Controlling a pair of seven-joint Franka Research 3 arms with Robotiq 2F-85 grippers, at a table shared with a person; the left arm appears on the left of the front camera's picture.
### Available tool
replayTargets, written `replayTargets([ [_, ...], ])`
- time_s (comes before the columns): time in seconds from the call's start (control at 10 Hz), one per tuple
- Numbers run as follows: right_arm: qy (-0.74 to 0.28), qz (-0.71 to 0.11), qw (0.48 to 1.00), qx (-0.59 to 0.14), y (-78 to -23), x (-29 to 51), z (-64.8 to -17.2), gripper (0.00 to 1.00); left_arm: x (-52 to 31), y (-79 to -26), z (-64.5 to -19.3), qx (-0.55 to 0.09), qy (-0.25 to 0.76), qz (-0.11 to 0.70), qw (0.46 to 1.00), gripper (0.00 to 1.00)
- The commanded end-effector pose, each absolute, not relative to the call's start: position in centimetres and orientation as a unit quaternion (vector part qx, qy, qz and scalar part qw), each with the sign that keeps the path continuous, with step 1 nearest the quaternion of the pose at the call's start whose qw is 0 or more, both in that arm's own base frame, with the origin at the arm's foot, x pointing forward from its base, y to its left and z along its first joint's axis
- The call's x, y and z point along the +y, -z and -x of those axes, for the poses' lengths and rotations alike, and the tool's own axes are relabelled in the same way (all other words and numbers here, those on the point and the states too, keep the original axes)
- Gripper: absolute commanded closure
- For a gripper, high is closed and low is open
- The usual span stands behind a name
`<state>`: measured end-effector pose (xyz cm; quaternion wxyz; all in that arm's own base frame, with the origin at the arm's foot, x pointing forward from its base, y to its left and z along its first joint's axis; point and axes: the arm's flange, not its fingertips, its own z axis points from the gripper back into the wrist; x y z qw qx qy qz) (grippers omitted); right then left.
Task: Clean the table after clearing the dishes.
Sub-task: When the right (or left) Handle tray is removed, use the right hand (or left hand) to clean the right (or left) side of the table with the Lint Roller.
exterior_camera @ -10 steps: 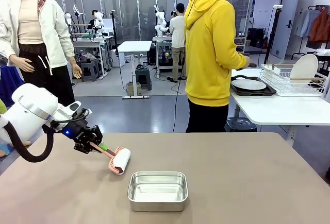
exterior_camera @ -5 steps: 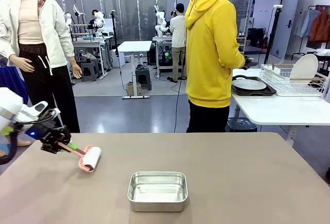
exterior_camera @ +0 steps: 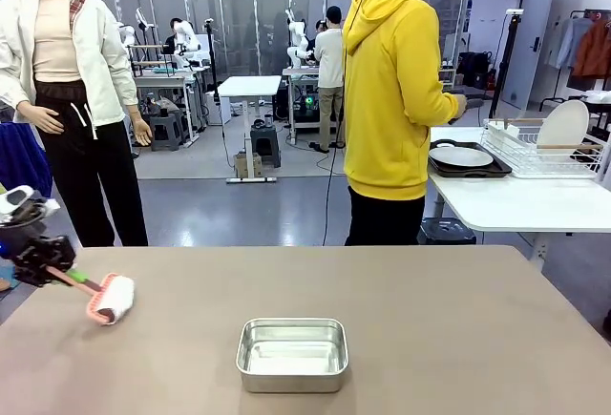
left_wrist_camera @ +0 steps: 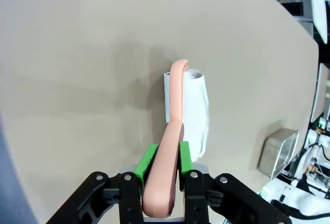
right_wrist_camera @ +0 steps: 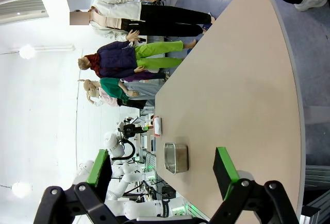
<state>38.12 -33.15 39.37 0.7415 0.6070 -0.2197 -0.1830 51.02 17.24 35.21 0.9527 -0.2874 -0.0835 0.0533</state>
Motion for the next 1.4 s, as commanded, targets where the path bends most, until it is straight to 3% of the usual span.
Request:
replayTargets([
  [0.0, 0.181, -0.607, 0.742, -0.222, -39.7, -33.1, -38.0, 0.0, 20.8, -31.2, -49.8, -0.034, -0.051, 0.203, 0.977, 0.78],
  [0.4, 0.181, -0.607, 0.742, -0.222, -39.7, -33.1, -38.0, 0.0, 23.2, -33.4, -49.0, -0.038, -0.073, 0.148, 0.986, 0.78],
  [0.7, 0.181, -0.607, 0.742, -0.222, -39.7, -33.1, -38.0, 0.0, 21.9, -36.0, -48.2, -0.059, -0.049, 0.158, 0.985, 0.78],
  [1.0, 0.181, -0.607, 0.742, -0.222, -39.7, -33.1, -38.0, 0.0, 20.0, -44.2, -43.9, -0.127, -0.012, 0.154, 0.98, 0.78],
  [1.3, 0.181, -0.607, 0.742, -0.222, -39.7, -33.1, -38.0, 0.0, 17.9, -47.6, -41.3, -0.15, -0.017, 0.128, 0.98, 0.78],
])
